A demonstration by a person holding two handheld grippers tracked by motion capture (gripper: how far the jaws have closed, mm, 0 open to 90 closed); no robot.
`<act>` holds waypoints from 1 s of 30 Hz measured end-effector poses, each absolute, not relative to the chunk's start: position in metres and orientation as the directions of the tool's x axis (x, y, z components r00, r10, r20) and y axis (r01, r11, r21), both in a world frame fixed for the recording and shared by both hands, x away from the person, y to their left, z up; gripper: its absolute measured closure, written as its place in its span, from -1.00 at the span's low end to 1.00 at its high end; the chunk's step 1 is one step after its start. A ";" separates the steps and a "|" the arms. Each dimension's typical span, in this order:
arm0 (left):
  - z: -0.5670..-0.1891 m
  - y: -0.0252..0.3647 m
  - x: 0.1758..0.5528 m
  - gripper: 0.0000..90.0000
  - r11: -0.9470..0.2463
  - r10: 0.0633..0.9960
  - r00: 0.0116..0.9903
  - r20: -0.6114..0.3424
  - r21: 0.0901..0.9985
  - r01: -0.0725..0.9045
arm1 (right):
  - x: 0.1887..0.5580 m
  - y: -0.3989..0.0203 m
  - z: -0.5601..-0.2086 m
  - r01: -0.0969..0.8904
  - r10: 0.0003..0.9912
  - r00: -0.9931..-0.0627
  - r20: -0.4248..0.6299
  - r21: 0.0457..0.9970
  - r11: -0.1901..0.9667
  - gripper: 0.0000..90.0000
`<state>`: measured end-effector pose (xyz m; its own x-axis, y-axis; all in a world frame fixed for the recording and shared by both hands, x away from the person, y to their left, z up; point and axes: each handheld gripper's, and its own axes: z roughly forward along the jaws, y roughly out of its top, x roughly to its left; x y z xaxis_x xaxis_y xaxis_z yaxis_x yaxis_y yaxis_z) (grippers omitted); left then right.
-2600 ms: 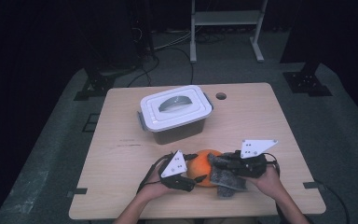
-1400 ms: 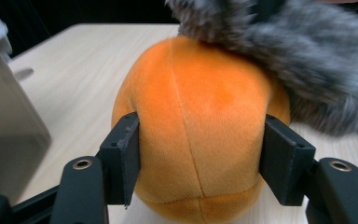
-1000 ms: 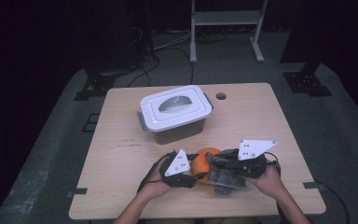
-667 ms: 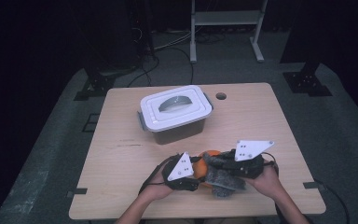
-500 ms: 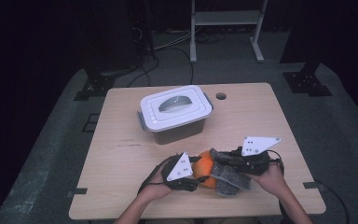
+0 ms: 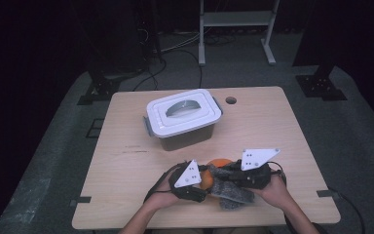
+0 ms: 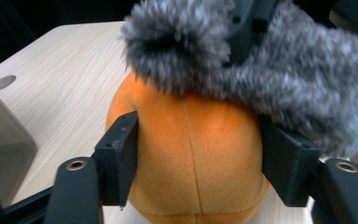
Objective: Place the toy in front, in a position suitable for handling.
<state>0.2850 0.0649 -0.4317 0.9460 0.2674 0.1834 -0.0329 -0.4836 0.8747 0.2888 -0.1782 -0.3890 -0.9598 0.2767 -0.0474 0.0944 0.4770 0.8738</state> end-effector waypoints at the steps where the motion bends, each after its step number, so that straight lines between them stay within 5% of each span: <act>1: -0.432 0.067 0.286 -0.20 -0.490 0.260 0.947 0.189 0.871 -0.039 | 0.290 -0.180 -0.389 0.103 0.281 -0.959 -0.037 0.877 0.469 0.72; 6: -0.437 0.076 0.290 -0.22 -0.479 0.260 0.951 0.167 0.877 -0.022 | 0.299 -0.199 -0.393 0.148 0.337 -0.941 -0.015 0.880 0.452 0.72; 12: -0.443 0.074 0.297 -0.78 -0.447 0.290 0.956 0.041 0.889 0.098 | 0.297 -0.195 -0.396 0.152 0.326 -0.945 -0.003 0.880 0.449 0.72; 21: -0.442 0.079 0.291 -0.28 -0.509 0.220 0.956 0.195 0.859 -0.058 | 0.296 -0.189 -0.397 0.137 0.295 -0.955 -0.002 0.883 0.449 0.72; 24: -0.445 0.084 0.295 -0.34 -0.490 0.227 0.962 0.152 0.871 -0.022 | 0.299 -0.200 -0.399 0.158 0.324 -0.946 0.004 0.879 0.451 0.72; 30: -0.444 0.080 0.299 -0.76 -0.459 0.263 0.964 0.043 0.884 0.086 | 0.299 -0.202 -0.403 0.174 0.324 -0.946 0.020 0.875 0.452 0.72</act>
